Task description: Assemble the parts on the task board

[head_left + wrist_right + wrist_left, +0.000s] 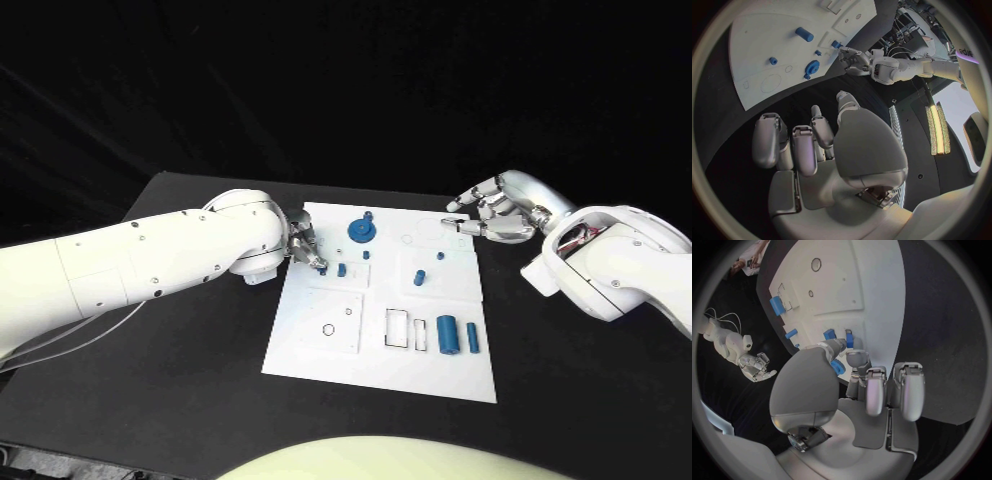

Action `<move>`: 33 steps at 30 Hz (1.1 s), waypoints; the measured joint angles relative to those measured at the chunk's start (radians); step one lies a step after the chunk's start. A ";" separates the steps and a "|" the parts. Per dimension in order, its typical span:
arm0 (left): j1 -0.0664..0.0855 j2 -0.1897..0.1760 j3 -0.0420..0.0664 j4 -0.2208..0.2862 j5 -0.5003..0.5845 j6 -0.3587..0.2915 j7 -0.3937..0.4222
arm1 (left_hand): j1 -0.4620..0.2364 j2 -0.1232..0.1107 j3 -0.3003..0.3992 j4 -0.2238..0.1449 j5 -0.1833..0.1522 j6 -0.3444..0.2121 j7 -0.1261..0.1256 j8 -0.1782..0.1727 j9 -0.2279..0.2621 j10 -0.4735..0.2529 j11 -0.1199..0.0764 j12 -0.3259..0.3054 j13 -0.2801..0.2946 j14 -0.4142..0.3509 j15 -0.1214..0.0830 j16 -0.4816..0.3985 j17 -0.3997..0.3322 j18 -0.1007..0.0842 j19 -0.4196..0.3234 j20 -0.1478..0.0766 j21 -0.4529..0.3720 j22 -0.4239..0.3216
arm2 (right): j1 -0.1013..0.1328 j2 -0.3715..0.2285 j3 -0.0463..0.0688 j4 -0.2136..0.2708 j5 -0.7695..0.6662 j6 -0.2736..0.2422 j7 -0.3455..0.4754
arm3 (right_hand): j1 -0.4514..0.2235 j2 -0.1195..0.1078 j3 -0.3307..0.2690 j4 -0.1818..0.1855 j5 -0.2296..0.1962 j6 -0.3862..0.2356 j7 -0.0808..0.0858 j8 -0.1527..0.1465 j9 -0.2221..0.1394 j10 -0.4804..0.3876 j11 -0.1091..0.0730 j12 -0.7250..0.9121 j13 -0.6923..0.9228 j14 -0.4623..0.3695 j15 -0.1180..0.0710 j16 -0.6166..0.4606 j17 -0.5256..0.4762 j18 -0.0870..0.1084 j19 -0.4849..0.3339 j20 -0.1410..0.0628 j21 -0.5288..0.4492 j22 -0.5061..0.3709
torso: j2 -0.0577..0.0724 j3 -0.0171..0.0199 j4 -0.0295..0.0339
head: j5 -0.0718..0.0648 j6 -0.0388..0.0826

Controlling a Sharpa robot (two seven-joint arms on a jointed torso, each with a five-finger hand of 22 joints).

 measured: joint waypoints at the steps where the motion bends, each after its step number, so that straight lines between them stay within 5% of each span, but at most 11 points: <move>1: 0.000 0.000 0.000 0.001 0.000 0.001 0.000 | 0.000 0.000 0.000 0.000 -0.001 0.000 0.000 0.000 0.000 0.000 0.000 0.000 0.000 0.000 0.000 0.000 0.000 0.000 0.000 0.000 0.000 0.000 | 0.000 0.000 0.000 0.000 0.000 0.000 0.000 | 0.000 0.000 0.000 0.000 0.000 0.000 0.000 0.000 0.000 0.000 0.000 0.000 0.000 0.000 0.000 0.000 0.000 0.000 0.000 0.000 0.000 0.000 | 0.000 0.0000 0.0000 | 0.000 0.000; 30: -0.001 0.003 0.000 0.003 0.000 0.016 -0.007 | -0.014 -0.001 0.004 -0.004 0.000 0.000 0.000 0.016 0.002 0.008 -0.002 0.011 0.022 0.000 -0.008 0.000 0.001 0.000 0.000 0.000 0.000 0.000 | -0.001 -0.002 0.000 0.001 0.000 0.003 0.001 | 0.000 0.000 0.000 0.000 0.000 0.000 0.000 0.000 0.001 0.000 0.000 0.000 0.000 0.000 0.000 0.000 0.000 0.000 0.000 0.000 0.000 0.000 | 0.000 0.0002 -0.0004 | 0.001 0.001; 33: -0.001 0.003 -0.001 0.002 0.000 0.017 -0.008 | -0.043 -0.009 0.030 -0.037 0.000 -0.004 -0.004 0.024 0.002 0.012 -0.006 0.016 0.022 0.000 -0.008 0.000 0.001 0.000 0.000 0.000 0.000 0.000 | -0.001 -0.002 0.000 0.001 0.000 0.003 0.001 | 0.000 0.000 0.000 0.000 0.000 0.000 0.000 0.000 0.001 0.000 0.000 0.000 0.000 0.000 0.000 0.000 0.000 0.000 0.000 0.000 0.000 0.000 | 0.000 0.0004 -0.0004 | 0.001 0.001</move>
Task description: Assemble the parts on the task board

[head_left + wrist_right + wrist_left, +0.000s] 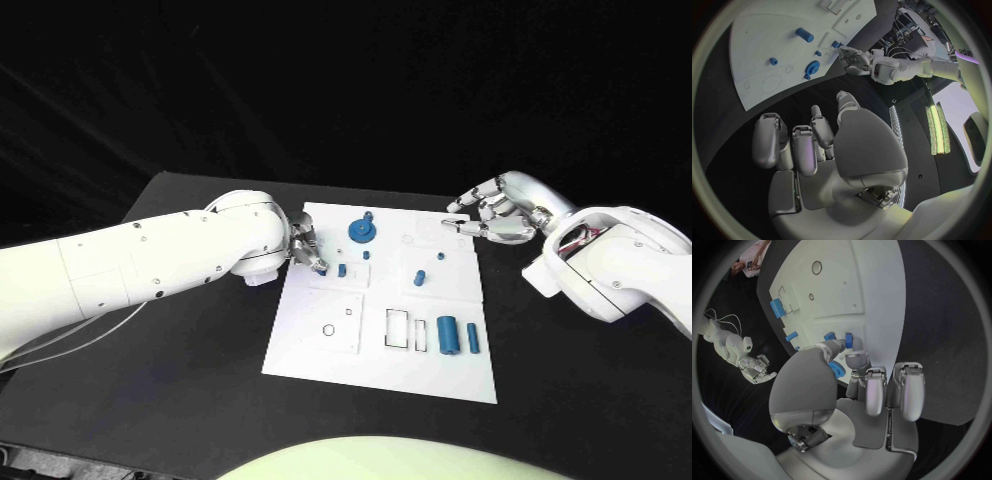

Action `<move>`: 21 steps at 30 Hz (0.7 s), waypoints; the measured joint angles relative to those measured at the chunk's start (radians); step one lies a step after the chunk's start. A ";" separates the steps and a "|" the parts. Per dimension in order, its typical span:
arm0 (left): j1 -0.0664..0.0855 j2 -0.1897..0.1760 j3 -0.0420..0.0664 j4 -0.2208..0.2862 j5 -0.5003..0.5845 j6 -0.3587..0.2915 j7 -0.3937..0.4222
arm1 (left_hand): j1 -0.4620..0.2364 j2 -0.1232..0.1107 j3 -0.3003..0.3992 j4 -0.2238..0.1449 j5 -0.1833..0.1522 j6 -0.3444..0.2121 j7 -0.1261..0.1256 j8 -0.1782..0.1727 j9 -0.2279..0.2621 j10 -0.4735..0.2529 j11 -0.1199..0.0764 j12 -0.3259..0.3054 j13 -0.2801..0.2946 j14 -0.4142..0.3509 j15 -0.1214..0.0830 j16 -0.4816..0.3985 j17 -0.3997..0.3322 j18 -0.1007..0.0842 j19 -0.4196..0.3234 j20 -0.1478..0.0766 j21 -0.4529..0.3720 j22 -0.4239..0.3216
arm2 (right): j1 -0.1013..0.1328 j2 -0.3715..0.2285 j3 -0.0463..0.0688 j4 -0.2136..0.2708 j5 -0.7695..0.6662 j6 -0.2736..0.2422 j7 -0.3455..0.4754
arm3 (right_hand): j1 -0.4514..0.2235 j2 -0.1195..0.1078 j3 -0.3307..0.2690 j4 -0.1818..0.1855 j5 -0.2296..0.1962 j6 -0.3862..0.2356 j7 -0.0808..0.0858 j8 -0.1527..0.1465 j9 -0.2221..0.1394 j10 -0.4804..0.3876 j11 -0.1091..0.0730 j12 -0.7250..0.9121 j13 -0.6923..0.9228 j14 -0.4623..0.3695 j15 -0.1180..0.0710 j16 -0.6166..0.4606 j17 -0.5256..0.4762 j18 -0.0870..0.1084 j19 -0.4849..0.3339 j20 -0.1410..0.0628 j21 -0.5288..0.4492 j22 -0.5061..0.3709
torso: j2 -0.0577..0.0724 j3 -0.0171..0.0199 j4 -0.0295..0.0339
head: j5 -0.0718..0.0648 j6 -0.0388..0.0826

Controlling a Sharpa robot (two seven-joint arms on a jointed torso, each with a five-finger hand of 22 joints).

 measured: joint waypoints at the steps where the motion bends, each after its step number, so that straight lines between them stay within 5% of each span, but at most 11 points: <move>1: 0.000 0.000 0.000 0.000 0.000 0.000 0.000 | -0.010 -0.001 0.001 -0.006 0.000 -0.001 -0.001 0.002 0.001 0.002 -0.002 0.003 0.000 0.000 0.000 0.000 0.000 0.000 0.000 0.000 0.000 0.000 | 0.000 0.000 0.000 0.000 0.000 0.000 0.000 | 0.000 0.000 0.000 0.000 0.000 0.000 0.000 0.000 0.000 0.000 0.000 0.000 0.000 0.000 0.000 0.000 0.000 0.000 0.000 0.000 0.000 0.000 | 0.000 0.0000 0.0000 | 0.000 0.000; 6: 0.000 0.002 0.000 -0.002 0.000 0.001 -0.005 | -0.039 -0.002 0.001 -0.037 0.000 0.006 -0.009 0.009 -0.010 0.009 -0.009 0.012 0.005 0.000 -0.007 0.000 0.000 0.000 0.000 0.000 0.000 0.000 | 0.000 -0.001 0.000 0.000 0.000 0.000 0.000 | 0.000 0.000 -0.006 0.000 0.000 0.000 0.000 0.000 0.000 0.000 0.000 0.000 0.001 0.000 0.000 -0.004 0.000 0.000 0.000 0.000 0.000 0.000 | 0.000 0.0000 0.0000 | 0.000 -0.002; 21: -0.001 0.007 -0.001 -0.007 0.001 0.003 -0.019 | -0.060 0.006 -0.145 0.016 0.000 0.043 -0.046 0.020 -0.042 0.015 -0.016 0.020 0.010 0.000 -0.014 0.000 0.000 0.000 0.000 0.000 0.000 0.000 | 0.000 -0.002 0.000 0.001 0.000 0.000 0.000 | 0.000 0.000 -0.006 0.000 0.000 0.000 0.000 0.004 0.000 0.000 0.000 0.000 0.001 0.000 0.000 -0.004 0.000 0.000 0.000 0.000 0.000 0.000 | 0.000 0.0004 -0.0004 | -0.004 -0.004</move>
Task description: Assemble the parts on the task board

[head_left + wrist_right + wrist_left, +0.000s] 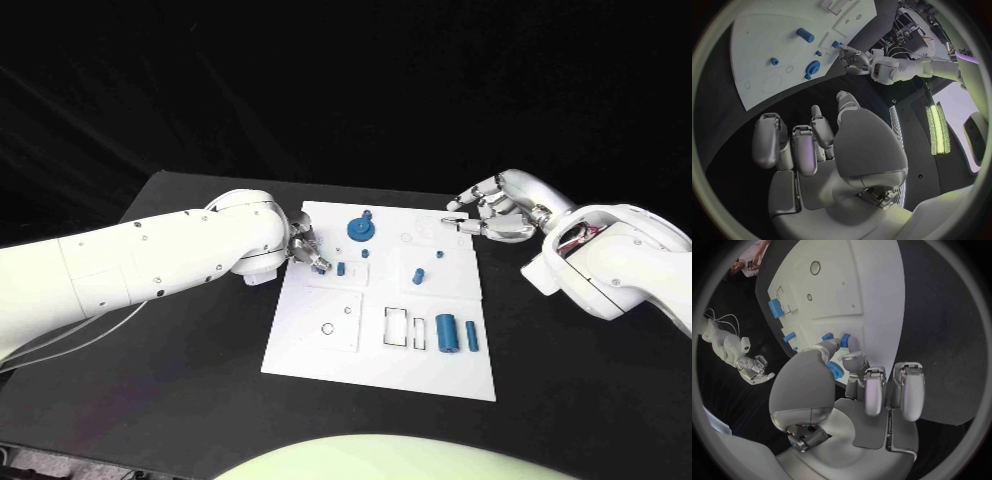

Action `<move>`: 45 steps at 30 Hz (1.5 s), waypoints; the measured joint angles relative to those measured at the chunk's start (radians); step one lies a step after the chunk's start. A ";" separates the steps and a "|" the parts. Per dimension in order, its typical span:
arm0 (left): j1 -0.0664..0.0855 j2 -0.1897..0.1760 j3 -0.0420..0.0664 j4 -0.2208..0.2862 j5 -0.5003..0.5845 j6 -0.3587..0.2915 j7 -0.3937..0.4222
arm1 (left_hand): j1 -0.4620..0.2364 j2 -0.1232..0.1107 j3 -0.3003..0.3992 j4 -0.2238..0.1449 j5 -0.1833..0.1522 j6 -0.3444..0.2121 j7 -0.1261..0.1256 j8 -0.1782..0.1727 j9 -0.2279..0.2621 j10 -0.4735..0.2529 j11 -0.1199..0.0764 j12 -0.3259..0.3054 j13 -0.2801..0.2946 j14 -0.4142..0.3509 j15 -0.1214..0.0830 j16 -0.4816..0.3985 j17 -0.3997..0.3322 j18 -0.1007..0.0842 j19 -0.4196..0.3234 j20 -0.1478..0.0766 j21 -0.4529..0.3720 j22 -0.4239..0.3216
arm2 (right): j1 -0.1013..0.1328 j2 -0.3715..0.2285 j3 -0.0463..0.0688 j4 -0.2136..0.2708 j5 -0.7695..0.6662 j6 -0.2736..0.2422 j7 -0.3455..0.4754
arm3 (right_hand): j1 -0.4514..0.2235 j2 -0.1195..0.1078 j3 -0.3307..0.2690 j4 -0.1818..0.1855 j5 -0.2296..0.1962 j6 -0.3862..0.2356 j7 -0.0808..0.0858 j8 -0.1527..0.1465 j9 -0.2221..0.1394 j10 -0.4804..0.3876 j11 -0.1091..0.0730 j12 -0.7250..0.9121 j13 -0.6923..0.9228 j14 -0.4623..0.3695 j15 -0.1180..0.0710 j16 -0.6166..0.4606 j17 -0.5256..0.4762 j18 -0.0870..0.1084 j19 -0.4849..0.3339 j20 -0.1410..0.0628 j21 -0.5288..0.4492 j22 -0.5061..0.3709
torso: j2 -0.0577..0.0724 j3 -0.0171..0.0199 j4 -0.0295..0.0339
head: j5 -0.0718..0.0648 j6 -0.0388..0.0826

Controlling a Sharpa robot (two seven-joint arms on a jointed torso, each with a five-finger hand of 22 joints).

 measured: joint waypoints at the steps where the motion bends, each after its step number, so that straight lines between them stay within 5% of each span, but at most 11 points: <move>1: 0.000 0.000 0.000 0.000 0.000 0.001 -0.001 | 0.000 0.000 -0.009 0.004 0.000 0.000 0.000 0.001 -0.002 0.000 0.000 0.003 0.000 0.000 0.000 0.000 0.000 0.000 0.000 0.000 0.000 0.000 | 0.000 0.000 0.000 0.000 0.000 0.000 0.000 | 0.000 0.000 0.000 0.000 0.000 0.000 0.000 0.000 0.000 0.000 0.000 0.000 0.000 0.000 0.000 0.000 0.000 0.000 0.000 0.000 0.000 0.000 | 0.000 0.0000 0.0000 | 0.000 0.000; 24: -0.001 0.003 0.000 -0.020 0.006 0.007 -0.001 | 0.007 0.015 -0.135 0.058 0.000 0.007 0.000 0.002 -0.026 0.000 0.000 0.010 0.004 0.000 0.000 0.000 0.000 0.000 0.000 0.000 0.000 0.000 | 0.000 -0.002 0.000 -0.002 -0.003 -0.001 -0.002 | -0.004 0.004 0.000 0.000 0.000 0.000 0.000 0.000 0.000 0.000 0.000 0.000 -0.002 0.000 0.000 -0.004 0.001 0.000 0.000 0.000 -0.007 0.001 | 0.000 -0.0004 0.0005 | -0.001 -0.002; 36: -0.001 0.000 -0.001 -0.024 0.007 0.002 -0.003 | -0.044 0.062 -0.296 0.076 0.000 0.014 0.007 0.002 -0.046 0.000 0.000 0.019 0.008 0.000 0.000 0.000 0.000 0.000 0.004 -0.004 0.000 0.000 | 0.000 -0.002 0.000 -0.002 -0.003 -0.003 -0.002 | -0.004 0.004 -0.007 0.001 0.012 0.000 0.000 0.000 0.001 -0.003 -0.003 0.000 -0.006 0.000 0.000 -0.008 0.001 0.000 0.000 0.000 -0.015 0.000 | 0.000 -0.0005 0.0002 | -0.003 0.000; 39: -0.002 0.000 -0.001 -0.024 0.010 -0.005 -0.004 | -0.059 0.075 -0.328 0.077 -0.004 0.014 0.007 0.002 -0.051 0.000 0.000 0.019 0.008 0.000 0.000 0.000 0.000 0.000 0.004 -0.004 0.000 0.000 | 0.000 -0.002 0.000 -0.002 -0.003 -0.005 -0.002 | -0.009 0.009 -0.010 0.001 0.022 0.000 0.000 0.000 0.001 -0.004 -0.004 0.000 -0.006 0.000 0.000 -0.010 0.000 0.015 -0.004 -0.004 -0.015 0.000 | 0.000 -0.0007 0.0002 | -0.004 0.001; 45: -0.002 -0.006 -0.001 -0.023 0.019 -0.048 0.001 | -0.061 0.076 -0.356 0.076 -0.004 0.009 0.013 0.002 -0.057 -0.007 0.007 0.011 -0.010 0.000 0.000 0.000 0.000 0.000 0.004 -0.004 0.000 0.000 | 0.000 -0.002 0.000 -0.002 -0.003 -0.011 -0.002 | -0.009 0.009 -0.012 -0.001 0.037 0.000 0.000 0.000 0.001 -0.004 -0.004 0.000 -0.007 0.000 0.000 -0.010 0.000 0.015 -0.004 -0.004 -0.019 0.000 | -0.001 -0.0006 0.0002 | -0.004 0.003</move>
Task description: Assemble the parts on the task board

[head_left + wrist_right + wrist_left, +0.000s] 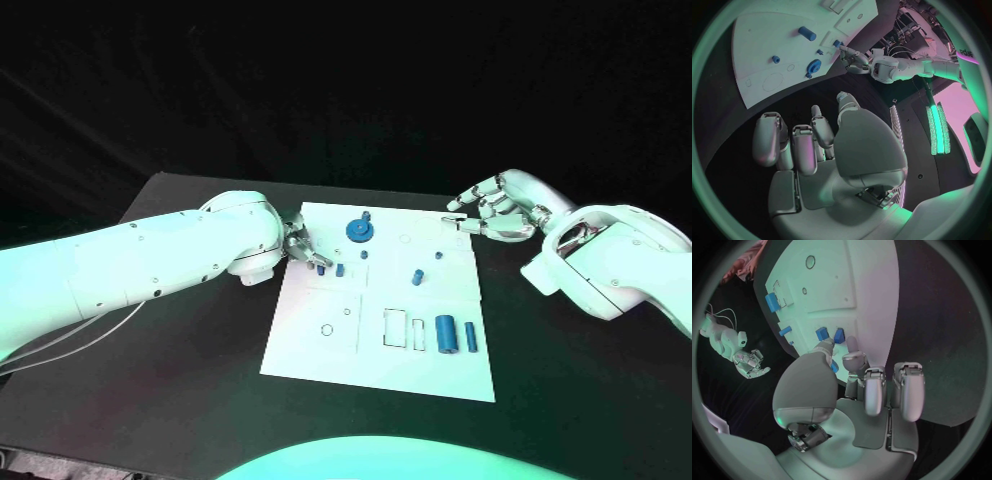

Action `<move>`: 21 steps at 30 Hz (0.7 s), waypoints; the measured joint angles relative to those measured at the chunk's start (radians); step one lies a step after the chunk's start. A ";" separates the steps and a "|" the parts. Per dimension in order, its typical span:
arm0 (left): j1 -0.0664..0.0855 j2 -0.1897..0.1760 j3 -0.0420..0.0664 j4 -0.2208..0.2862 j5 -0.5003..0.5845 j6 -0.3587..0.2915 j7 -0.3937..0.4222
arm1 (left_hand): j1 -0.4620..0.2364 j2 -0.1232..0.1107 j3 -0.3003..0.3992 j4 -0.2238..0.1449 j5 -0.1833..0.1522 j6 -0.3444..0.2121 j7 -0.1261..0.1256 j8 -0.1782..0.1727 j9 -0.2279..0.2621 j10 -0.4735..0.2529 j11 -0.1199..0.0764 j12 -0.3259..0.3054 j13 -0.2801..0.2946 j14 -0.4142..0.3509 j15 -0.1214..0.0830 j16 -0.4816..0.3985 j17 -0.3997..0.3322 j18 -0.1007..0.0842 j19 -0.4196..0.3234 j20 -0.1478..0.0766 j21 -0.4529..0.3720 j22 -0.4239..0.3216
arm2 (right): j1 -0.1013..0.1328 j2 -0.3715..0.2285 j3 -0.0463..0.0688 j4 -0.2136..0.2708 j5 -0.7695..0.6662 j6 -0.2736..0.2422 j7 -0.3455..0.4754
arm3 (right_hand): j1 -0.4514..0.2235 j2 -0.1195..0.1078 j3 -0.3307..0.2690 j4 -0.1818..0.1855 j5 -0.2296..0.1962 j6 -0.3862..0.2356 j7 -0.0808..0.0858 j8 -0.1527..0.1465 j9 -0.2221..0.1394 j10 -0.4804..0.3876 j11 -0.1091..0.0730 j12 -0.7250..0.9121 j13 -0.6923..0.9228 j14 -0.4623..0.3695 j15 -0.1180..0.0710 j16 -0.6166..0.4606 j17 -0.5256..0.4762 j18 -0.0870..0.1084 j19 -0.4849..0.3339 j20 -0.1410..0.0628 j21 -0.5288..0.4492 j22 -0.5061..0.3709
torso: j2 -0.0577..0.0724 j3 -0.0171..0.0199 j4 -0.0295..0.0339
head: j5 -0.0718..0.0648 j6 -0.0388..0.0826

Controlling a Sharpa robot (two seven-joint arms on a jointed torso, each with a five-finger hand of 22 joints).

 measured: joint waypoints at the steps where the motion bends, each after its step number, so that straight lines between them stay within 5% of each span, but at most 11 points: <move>1: 0.000 -0.002 0.000 0.001 0.002 -0.011 0.003 | 0.000 0.000 -0.005 0.001 0.000 -0.002 0.002 0.000 -0.002 -0.005 0.003 -0.007 -0.007 0.000 0.000 0.000 0.000 0.000 0.000 0.000 0.000 0.000 | 0.000 0.000 0.000 0.000 0.000 -0.001 0.000 | 0.000 0.000 0.000 0.000 0.000 0.000 0.000 0.000 0.000 0.000 0.000 0.000 0.000 0.000 0.000 0.000 0.000 0.000 0.000 0.000 0.000 0.000 | 0.000 0.0001 0.0001 | 0.000 0.000; 7: 0.000 -0.016 0.000 0.008 0.038 -0.103 0.046 | 0.024 0.024 -0.044 0.002 0.000 -0.033 0.018 -0.008 -0.017 -0.060 0.013 -0.081 -0.091 0.000 0.000 0.000 0.000 0.000 0.000 0.000 -0.032 0.000 | 0.000 0.000 0.000 -0.001 -0.001 -0.005 0.000 | 0.000 0.000 0.000 0.000 0.000 0.000 0.000 0.000 0.000 0.000 0.000 0.000 0.000 0.000 0.000 0.000 0.000 0.000 0.000 0.000 0.000 0.000 | 0.000 -0.0001 0.0005 | -0.001 0.002; 9: 0.000 -0.021 0.000 0.011 0.064 -0.146 0.076 | 0.013 0.035 -0.063 -0.003 0.000 -0.067 0.030 -0.028 -0.029 -0.122 0.027 -0.173 -0.193 0.000 0.015 -0.024 0.000 0.004 0.000 0.000 -0.065 0.000 | 0.000 -0.001 0.000 -0.001 -0.001 -0.006 0.000 | 0.000 0.000 0.000 0.000 0.000 0.000 0.000 0.000 0.000 0.000 0.000 0.000 0.000 0.000 0.000 0.000 0.000 0.000 0.000 0.000 0.000 0.000 | 0.000 -0.0002 0.0010 | -0.002 0.002; 14: 0.000 -0.024 0.000 0.018 0.124 -0.248 0.165 | 0.012 0.065 -0.096 0.002 0.000 -0.172 0.088 -0.084 -0.075 -0.262 0.080 -0.282 -0.285 0.000 0.062 -0.155 0.001 0.055 -0.095 0.032 -0.193 -0.012 | 0.000 -0.001 0.000 -0.001 -0.001 -0.008 0.000 | 0.000 0.000 0.000 0.000 0.000 0.000 0.000 0.000 0.000 0.000 0.000 0.000 0.000 0.000 0.000 0.000 0.000 0.000 0.000 0.000 0.000 0.000 | -0.001 0.0000 0.0011 | -0.007 0.007; 17: 0.000 -0.021 0.000 0.023 0.145 -0.294 0.226 | 0.093 0.069 -0.089 -0.011 0.000 -0.203 0.110 -0.102 -0.102 -0.320 0.100 -0.311 -0.308 -0.018 0.084 -0.236 -0.031 0.075 -0.165 0.051 -0.279 -0.092 | 0.000 -0.001 0.000 -0.002 -0.001 -0.009 0.000 | 0.000 0.000 0.000 0.000 0.000 0.000 0.000 0.000 0.000 0.000 0.000 0.000 0.000 0.000 0.000 0.000 0.000 0.000 0.000 0.000 0.000 0.000 | 0.000 0.0000 0.0005 | -0.012 0.011; 18: 0.000 -0.019 0.000 0.025 0.147 -0.305 0.245 | 0.143 0.066 -0.078 -0.021 0.000 -0.211 0.117 -0.109 -0.115 -0.348 0.107 -0.329 -0.322 -0.042 0.089 -0.274 -0.071 0.078 -0.198 0.057 -0.320 -0.134 | 0.000 -0.001 0.000 -0.002 -0.001 -0.009 0.000 | 0.000 0.000 0.000 0.000 0.000 0.000 0.000 0.000 0.000 0.000 0.000 0.000 0.000 0.000 0.000 0.000 0.000 0.000 0.000 0.000 0.000 0.000 | 0.000 0.0000 0.0005 | -0.014 0.012; 21: 0.000 -0.007 -0.003 0.031 0.141 -0.334 0.313 | 0.297 0.052 -0.010 -0.049 0.000 -0.227 0.134 -0.132 -0.159 -0.430 0.125 -0.397 -0.379 -0.171 0.105 -0.463 -0.270 0.132 -0.355 0.075 -0.514 -0.332 | -0.001 -0.002 0.000 -0.002 -0.001 -0.010 0.001 | 0.000 0.000 0.000 0.000 0.004 0.000 0.000 0.000 0.000 0.000 0.000 0.000 0.000 0.000 0.000 0.000 0.000 0.000 0.000 0.000 -0.004 0.000 | 0.001 0.0000 -0.0006 | -0.018 0.015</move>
